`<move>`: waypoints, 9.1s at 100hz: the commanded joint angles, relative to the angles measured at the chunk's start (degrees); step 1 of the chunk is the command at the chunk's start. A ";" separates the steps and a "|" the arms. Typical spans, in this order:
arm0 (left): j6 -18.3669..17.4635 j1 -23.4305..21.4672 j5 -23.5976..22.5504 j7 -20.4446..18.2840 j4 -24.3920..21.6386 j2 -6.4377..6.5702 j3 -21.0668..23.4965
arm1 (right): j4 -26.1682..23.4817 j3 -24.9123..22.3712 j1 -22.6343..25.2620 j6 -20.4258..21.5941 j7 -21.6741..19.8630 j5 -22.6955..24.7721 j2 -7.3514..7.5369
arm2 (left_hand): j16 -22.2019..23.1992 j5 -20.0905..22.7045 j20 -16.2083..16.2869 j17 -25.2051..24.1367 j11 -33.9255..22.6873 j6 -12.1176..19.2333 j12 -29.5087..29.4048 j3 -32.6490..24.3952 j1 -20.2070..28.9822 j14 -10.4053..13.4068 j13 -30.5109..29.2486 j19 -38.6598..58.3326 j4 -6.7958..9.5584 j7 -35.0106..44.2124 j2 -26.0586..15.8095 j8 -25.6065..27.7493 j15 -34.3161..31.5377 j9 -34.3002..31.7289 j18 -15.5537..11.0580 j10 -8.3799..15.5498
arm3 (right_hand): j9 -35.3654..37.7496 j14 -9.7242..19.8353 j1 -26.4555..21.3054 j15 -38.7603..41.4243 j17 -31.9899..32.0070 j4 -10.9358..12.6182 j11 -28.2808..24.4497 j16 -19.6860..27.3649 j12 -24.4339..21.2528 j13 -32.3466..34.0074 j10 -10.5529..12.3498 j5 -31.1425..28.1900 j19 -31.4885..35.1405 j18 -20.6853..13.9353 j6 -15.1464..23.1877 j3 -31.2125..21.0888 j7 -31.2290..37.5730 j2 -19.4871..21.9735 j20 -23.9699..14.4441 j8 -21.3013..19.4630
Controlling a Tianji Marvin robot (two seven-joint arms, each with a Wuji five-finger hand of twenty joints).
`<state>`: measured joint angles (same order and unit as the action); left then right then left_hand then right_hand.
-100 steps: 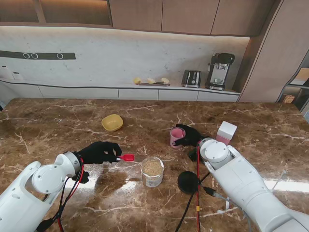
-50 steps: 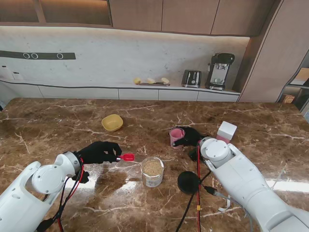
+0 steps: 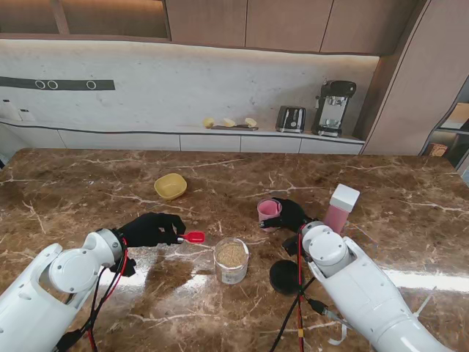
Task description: Measure grain into the airtight container
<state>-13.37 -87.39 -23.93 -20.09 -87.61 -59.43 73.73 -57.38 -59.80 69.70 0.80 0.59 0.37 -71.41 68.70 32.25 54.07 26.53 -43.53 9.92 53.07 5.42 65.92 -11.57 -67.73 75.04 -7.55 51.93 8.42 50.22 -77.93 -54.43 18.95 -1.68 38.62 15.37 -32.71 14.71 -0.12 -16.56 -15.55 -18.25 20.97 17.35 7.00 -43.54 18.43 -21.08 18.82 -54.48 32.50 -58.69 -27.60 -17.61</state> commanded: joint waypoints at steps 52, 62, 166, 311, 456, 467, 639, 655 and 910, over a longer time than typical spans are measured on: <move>1.10 0.54 -0.29 0.10 -1.83 -0.25 -1.05 | -21.15 -7.92 12.64 -0.26 5.52 6.55 2.64 | 0.72 1.36 1.71 0.40 -1.69 4.39 0.56 -3.06 4.57 -1.54 -1.35 0.97 2.49 3.14 -3.17 1.02 -2.27 -0.76 2.23 0.70 | 10.82 -13.04 1.71 0.66 -8.29 0.41 -0.39 -0.53 0.65 15.50 -3.11 -8.32 12.49 24.21 0.63 -3.18 20.41 18.70 -6.59 -4.11; 1.38 0.58 -0.46 -0.45 -2.66 -0.13 -1.13 | -24.04 -9.00 14.56 0.70 7.44 7.67 2.60 | 0.66 1.41 1.79 0.70 -1.70 4.13 0.56 -3.08 4.61 -1.34 -1.63 1.19 2.51 3.12 -3.16 1.03 -2.53 -0.90 2.28 0.62 | 13.79 -14.37 1.76 1.17 -13.22 0.41 -0.91 -1.33 1.86 20.76 -3.38 -8.88 15.94 25.87 0.33 -3.09 20.91 18.60 -7.37 -5.77; 7.99 4.86 -1.46 -12.15 -12.13 2.02 -5.30 | -30.70 -9.58 25.60 10.55 20.52 14.15 1.29 | -1.30 2.25 0.48 5.19 -2.03 0.99 0.06 -3.60 3.60 0.08 -4.32 2.54 3.34 0.65 -2.60 -2.95 -4.01 -3.02 2.11 -0.58 | 29.95 -15.01 -3.08 24.62 -32.37 1.33 -10.86 -15.41 22.41 42.20 -2.20 -8.55 50.08 29.37 -1.20 -5.44 20.98 15.72 -2.03 -10.98; 25.46 17.96 -11.71 -16.68 -13.00 2.41 -21.91 | -30.46 -9.52 25.72 13.42 19.54 10.84 1.11 | -15.07 10.39 -14.74 23.86 -6.78 -10.11 -2.22 -24.93 -8.54 3.08 -5.00 9.39 -0.17 3.19 7.63 -8.01 -15.46 -16.98 2.26 -1.95 | 27.34 -14.95 -1.46 20.41 -29.46 0.74 -8.02 -13.56 21.11 39.91 -2.47 -7.83 45.46 29.23 -0.87 -8.18 20.09 15.56 -2.09 -11.07; 25.40 21.71 -15.70 -12.25 -10.27 1.45 -29.57 | -30.39 -9.72 25.81 15.09 17.67 6.52 1.03 | -17.71 14.01 -17.32 27.64 -6.08 -10.08 -2.19 -36.75 -15.57 3.81 -5.03 11.87 -0.84 3.28 13.92 -14.07 -18.15 -21.91 0.81 -0.24 | 26.09 -14.91 -1.09 19.32 -28.70 0.60 -7.48 -13.44 20.72 39.08 -2.95 -7.31 43.88 29.26 -0.93 -8.71 19.60 15.56 -2.74 -11.17; 25.06 21.35 -16.81 -11.86 -10.47 1.40 -29.35 | -30.39 -9.75 25.85 15.16 17.61 6.35 1.03 | -17.78 14.10 -17.41 27.70 -6.11 -9.87 -2.16 -37.09 -15.84 3.79 -5.04 11.94 -0.82 3.33 14.12 -14.20 -18.23 -22.05 0.75 -0.11 | 26.08 -14.90 -1.02 19.26 -28.69 0.58 -7.47 -13.45 20.71 39.04 -3.03 -7.35 43.84 29.27 -0.91 -8.79 19.61 15.56 -2.80 -11.14; 20.03 25.50 -26.05 -13.40 -10.57 1.83 -36.40 | -29.97 -9.24 25.66 15.99 16.30 5.69 1.26 | -18.43 15.37 -18.34 28.35 -5.62 -9.10 -1.62 -41.08 -18.46 3.95 -5.02 12.93 -0.63 3.74 16.67 -17.63 -19.03 -23.45 0.04 0.94 | 25.27 -15.22 -0.49 18.87 -28.25 0.48 -7.20 -13.50 20.50 38.44 -3.16 -6.60 43.13 29.49 -1.25 -8.87 19.27 15.89 -3.20 -10.75; 20.47 26.02 -24.89 -13.82 -10.46 1.92 -37.11 | -29.96 -9.30 25.69 16.04 16.44 5.68 1.22 | -18.45 15.22 -18.39 28.20 -5.58 -8.75 -1.55 -41.04 -18.50 3.96 -5.01 12.91 -0.64 3.83 16.47 -17.56 -19.04 -23.27 0.01 1.23 | 25.16 -15.21 -0.34 18.84 -28.21 0.45 -7.19 -13.51 20.47 38.34 -3.15 -6.58 43.09 29.49 -1.23 -8.94 19.26 15.90 -3.24 -10.78; 32.37 21.83 -4.67 -15.44 -8.80 2.17 -30.86 | -28.62 -8.67 24.86 15.56 16.40 5.62 1.12 | -18.28 9.00 -16.53 24.17 -9.33 -4.73 0.72 -27.37 -13.32 5.14 -5.02 14.74 0.08 3.42 7.99 -4.62 -18.20 -17.92 0.12 4.02 | 21.70 -14.97 -0.11 18.01 -26.19 0.30 -5.35 -13.34 17.14 36.58 -3.11 -4.91 39.97 29.40 -0.99 -9.52 18.06 15.82 -3.48 -10.87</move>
<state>18.52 -65.20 -29.03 -35.21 -96.38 -57.46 42.71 -86.34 -68.50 94.26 16.53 17.71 6.24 -70.12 50.13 42.18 36.68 50.38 -50.39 3.16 53.09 -22.17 50.62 -8.89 -71.00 85.44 -8.06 54.09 18.52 43.92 -90.47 -71.88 18.96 0.37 60.84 -2.06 -25.79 32.93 -26.87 -16.10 -21.52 -31.87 38.71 55.06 1.67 -44.74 59.38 8.62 7.83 -52.39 48.04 -53.75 -30.01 -27.94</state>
